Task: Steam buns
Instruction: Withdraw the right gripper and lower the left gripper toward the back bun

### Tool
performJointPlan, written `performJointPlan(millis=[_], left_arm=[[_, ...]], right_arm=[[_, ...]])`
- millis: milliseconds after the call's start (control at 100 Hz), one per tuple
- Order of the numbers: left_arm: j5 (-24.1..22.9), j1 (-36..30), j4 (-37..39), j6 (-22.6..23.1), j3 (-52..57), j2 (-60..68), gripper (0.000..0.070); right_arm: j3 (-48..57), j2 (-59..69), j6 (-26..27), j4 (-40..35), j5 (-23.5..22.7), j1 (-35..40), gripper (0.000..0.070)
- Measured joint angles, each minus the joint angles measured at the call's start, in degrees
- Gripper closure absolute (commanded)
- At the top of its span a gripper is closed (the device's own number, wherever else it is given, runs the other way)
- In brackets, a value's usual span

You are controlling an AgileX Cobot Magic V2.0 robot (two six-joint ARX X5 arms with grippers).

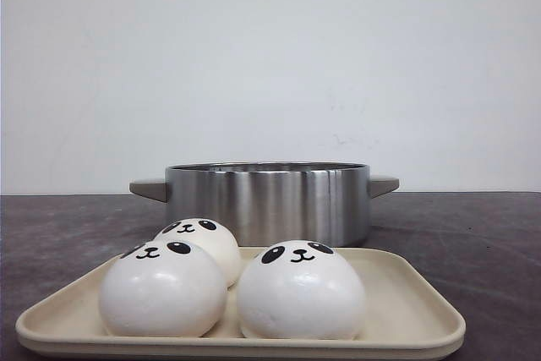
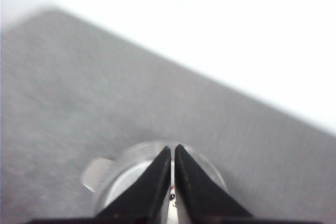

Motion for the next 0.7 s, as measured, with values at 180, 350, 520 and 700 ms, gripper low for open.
performJointPlan(millis=[180,350,520,700], left_arm=[[0.04,-5.16,0.09,-0.15,0.00,11.21,0.0064],[-1.18,-10.47,0.98,-0.26,0.00,21.51,0.0065],[-2.64,-12.11,5.70,-0.83,0.00,30.34,0.0065],[-6.10,-12.57,11.15,-0.85,0.00,36.65,0.0065]], right_arm=[[0.00,-10.58,-1.03,-3.72,6.58,7.13,0.0698],[0.00,-15.74,-0.90,-6.82,11.80,10.12,0.0698],[-0.04,-17.92,-0.76,-7.02,12.61,10.05,0.0698],[-0.04,-18.60,0.37,-7.02,12.55,10.03,0.0698]])
